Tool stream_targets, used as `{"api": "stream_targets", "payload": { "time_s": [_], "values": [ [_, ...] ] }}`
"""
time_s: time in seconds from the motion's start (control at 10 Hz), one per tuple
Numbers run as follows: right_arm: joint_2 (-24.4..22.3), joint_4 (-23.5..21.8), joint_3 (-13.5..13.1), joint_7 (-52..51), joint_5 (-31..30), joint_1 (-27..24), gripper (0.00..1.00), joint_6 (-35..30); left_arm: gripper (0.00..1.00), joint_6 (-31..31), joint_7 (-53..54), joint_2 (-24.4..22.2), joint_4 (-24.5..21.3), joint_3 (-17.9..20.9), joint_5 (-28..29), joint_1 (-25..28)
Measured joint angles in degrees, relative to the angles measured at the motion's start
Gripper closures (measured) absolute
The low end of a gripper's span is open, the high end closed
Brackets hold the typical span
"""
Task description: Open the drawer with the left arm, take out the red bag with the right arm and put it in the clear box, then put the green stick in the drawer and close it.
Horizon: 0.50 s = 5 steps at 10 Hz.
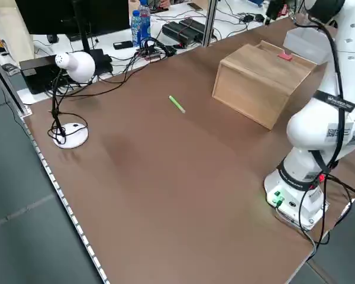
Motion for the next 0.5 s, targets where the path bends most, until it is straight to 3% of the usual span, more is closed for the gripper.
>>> {"api": "stream_targets", "payload": {
  "time_s": [0.3, 0.5],
  "values": [
    [3.1, 0.0, 0.1, 10.5, 0.0, 9.6, 0.0, 3.2, 0.01, -0.1, 13.2, -10.2, -9.4, 0.0, -2.0, 9.1],
    [4.3, -0.1, 0.0, 14.6, 0.0, 14.1, 0.0, 3.3, 0.0, -0.2, 20.3, -14.8, -12.4, 0.1, -2.9, 15.1]
  ]
}}
